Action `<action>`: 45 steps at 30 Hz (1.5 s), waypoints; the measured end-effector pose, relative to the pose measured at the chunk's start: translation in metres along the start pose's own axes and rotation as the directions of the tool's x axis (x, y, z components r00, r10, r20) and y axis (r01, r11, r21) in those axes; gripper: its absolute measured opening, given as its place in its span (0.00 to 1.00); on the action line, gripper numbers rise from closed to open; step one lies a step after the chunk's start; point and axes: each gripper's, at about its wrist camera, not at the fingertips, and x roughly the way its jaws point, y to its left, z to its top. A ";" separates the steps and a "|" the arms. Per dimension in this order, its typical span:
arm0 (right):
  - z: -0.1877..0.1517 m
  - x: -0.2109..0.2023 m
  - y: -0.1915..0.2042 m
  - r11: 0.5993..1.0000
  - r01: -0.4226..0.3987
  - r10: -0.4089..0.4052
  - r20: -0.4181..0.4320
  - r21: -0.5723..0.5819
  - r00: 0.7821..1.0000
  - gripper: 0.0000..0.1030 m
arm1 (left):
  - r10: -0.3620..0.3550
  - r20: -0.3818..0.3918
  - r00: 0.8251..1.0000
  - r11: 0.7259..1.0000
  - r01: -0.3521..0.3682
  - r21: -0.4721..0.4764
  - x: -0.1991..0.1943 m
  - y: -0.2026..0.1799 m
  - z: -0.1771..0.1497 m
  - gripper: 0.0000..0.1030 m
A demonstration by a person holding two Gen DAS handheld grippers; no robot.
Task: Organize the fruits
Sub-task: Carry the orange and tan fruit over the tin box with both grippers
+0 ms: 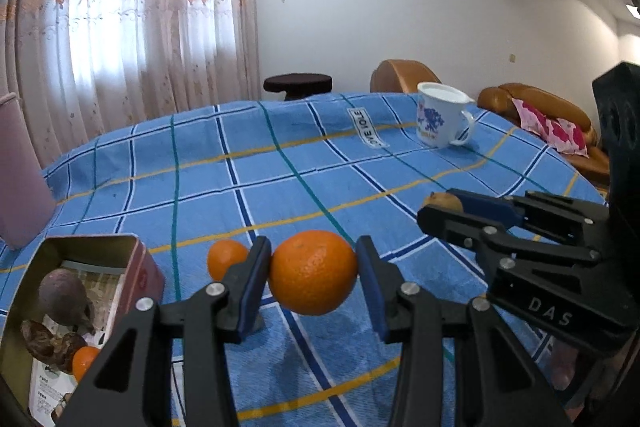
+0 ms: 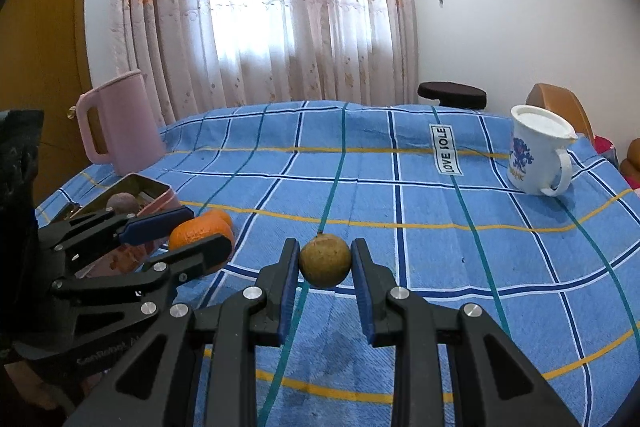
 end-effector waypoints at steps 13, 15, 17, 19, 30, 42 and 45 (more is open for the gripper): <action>-0.001 -0.014 0.002 1.000 -0.020 0.021 0.073 -0.015 0.997 0.27 | 0.016 0.066 0.998 1.000 -0.016 -0.007 -0.011 0.002 -0.001 0.44; -0.001 -0.016 0.002 1.000 -0.024 0.025 0.084 -0.020 0.996 0.27 | 0.017 0.074 0.997 1.000 -0.017 -0.013 -0.013 0.003 -0.001 0.44; -0.001 -0.017 0.003 0.999 -0.024 0.026 0.092 -0.025 0.995 0.27 | 0.020 0.084 0.996 1.000 -0.018 -0.020 -0.015 0.005 -0.002 0.44; -0.002 -0.019 0.004 0.999 -0.023 0.026 0.102 -0.029 0.994 0.27 | 0.022 0.091 0.996 1.000 -0.020 -0.024 -0.016 0.005 -0.002 0.44; -0.003 -0.028 0.007 0.999 -0.017 0.023 0.151 -0.046 0.988 0.27 | 0.029 0.125 0.992 0.999 -0.027 -0.024 -0.023 0.005 -0.003 0.44; -0.005 -0.035 0.012 0.997 0.001 0.013 0.192 -0.073 0.981 0.27 | 0.034 0.159 0.987 0.999 -0.028 -0.040 -0.031 0.008 -0.004 0.44; -0.004 -0.033 0.013 0.997 -0.001 0.014 0.184 -0.074 0.983 0.27 | 0.028 0.157 0.987 0.998 -0.020 -0.053 -0.034 0.012 -0.006 0.44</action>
